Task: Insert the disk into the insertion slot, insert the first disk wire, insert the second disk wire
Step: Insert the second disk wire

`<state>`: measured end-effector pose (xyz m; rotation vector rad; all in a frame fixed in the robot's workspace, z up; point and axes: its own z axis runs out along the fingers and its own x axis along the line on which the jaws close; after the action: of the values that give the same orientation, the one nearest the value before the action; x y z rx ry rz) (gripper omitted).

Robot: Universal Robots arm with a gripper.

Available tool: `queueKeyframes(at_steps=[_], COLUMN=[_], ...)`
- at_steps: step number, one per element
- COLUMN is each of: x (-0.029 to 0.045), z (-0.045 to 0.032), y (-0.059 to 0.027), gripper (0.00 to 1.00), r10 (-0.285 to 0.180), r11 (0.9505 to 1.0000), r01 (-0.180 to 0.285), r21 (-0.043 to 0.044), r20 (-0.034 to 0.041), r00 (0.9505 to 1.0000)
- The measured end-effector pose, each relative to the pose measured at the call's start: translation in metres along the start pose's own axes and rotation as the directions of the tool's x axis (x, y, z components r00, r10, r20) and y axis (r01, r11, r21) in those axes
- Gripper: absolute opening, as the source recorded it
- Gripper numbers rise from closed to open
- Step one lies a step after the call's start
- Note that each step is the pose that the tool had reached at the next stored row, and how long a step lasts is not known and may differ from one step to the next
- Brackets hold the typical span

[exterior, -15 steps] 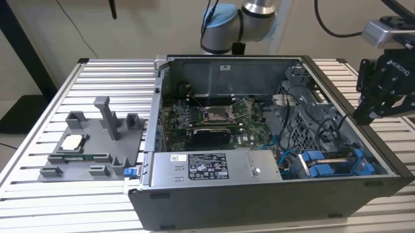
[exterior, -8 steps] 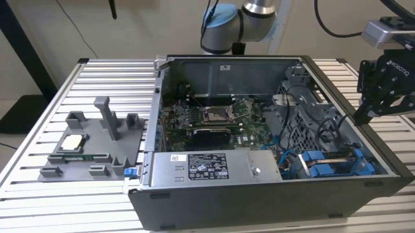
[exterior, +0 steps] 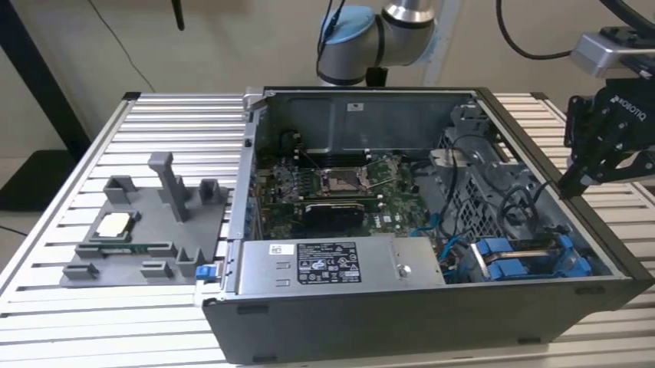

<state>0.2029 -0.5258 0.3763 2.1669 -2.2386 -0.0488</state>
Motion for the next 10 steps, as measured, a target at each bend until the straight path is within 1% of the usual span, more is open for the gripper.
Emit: queueKeyframes(at_steps=[7, 10], x=[0.0041, 0.0046], z=[-0.0021, -0.0030], y=[0.0002, 0.0044], gripper=[0.16, 0.16], r10=[0.000, 0.000], r11=[1.0000, 1.0000], r01=[0.000, 0.000], r21=[-0.0002, 0.0000], r20=[-0.0013, -0.0009], r00=[1.0000, 1.0000])
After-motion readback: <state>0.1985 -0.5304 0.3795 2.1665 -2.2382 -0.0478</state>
